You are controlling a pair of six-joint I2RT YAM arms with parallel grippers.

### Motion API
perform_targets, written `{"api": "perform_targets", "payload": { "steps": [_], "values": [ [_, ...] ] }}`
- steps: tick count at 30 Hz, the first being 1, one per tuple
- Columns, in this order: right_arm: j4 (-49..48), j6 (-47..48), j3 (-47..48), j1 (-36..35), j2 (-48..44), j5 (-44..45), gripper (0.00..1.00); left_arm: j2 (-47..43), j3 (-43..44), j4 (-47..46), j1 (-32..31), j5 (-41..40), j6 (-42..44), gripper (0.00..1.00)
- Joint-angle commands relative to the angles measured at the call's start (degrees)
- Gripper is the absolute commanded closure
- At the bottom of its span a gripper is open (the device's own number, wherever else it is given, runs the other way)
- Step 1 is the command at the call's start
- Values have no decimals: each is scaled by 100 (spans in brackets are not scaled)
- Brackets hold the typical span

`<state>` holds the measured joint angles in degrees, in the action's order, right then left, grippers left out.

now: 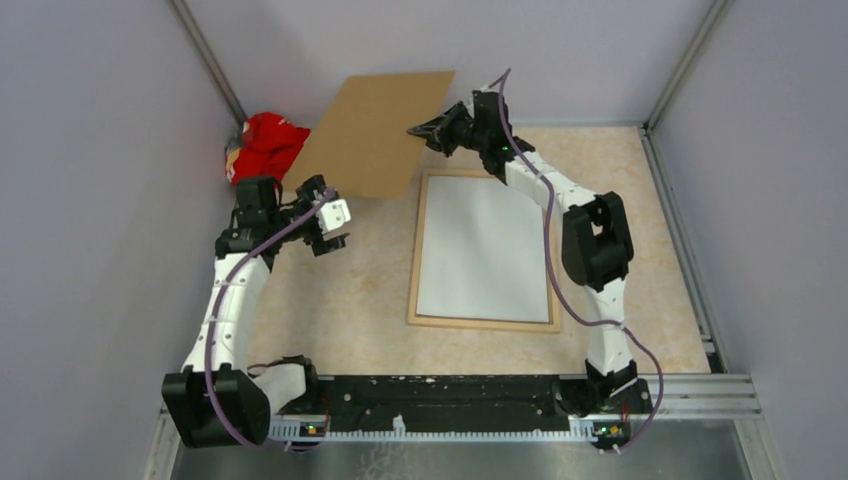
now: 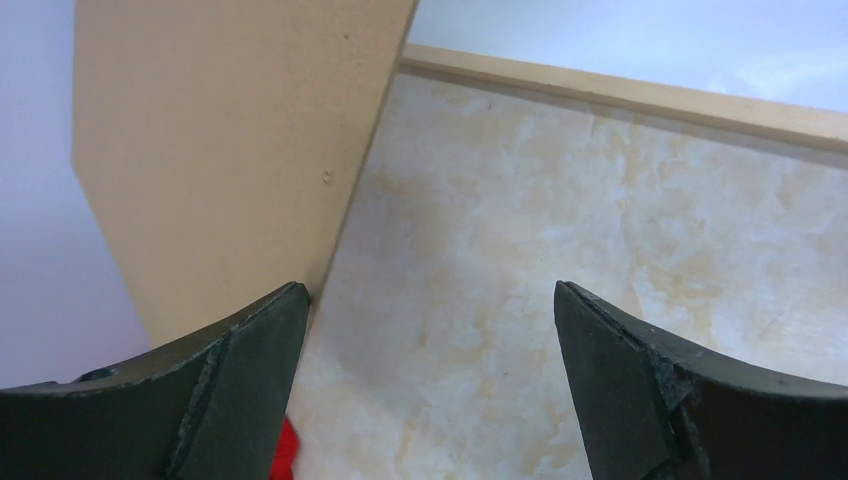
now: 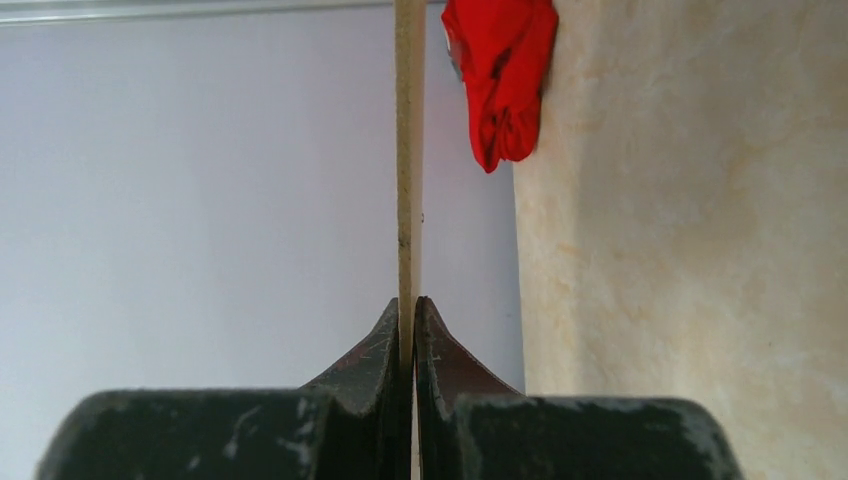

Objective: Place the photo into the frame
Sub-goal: Pick up the photo frame item at the center of the board.

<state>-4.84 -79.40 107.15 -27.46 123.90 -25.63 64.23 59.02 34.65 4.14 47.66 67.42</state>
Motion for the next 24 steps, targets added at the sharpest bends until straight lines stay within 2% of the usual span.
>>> {"api": "perform_targets", "payload": {
  "steps": [1,6,8,11,14,17,19,20,24],
  "values": [
    [-732,-522,-250,-158,-716,-38,100,-374,-480,-1689,-260,-400,228,1],
    [-810,-638,-665,-307,-1004,21,100,-573,-804,-2566,-391,-869,500,9],
    [-901,-699,-884,-386,-1144,18,100,-665,-858,-2610,-560,-873,712,13],
    [-1166,-888,-1268,-516,-1323,-2,100,-765,-959,-2601,-660,-958,969,26],
    [-1354,-984,-1625,-632,-1554,32,100,-840,-1170,-2467,-724,-990,1573,47],
    [-1253,-870,-1820,-717,-1757,66,100,-921,-1420,-2737,-792,-1075,2012,75],
    [-1090,-718,-1944,-757,-1898,71,100,-1002,-1515,-3130,-840,-1166,2002,97],
    [-995,-613,-1999,-774,-1991,81,96,-1034,-1532,-3353,-852,-1212,1944,100],
    [-505,55,-2114,-787,-2321,32,72,-1009,-1348,-3794,-862,-1301,1926,100]
  ]
}}
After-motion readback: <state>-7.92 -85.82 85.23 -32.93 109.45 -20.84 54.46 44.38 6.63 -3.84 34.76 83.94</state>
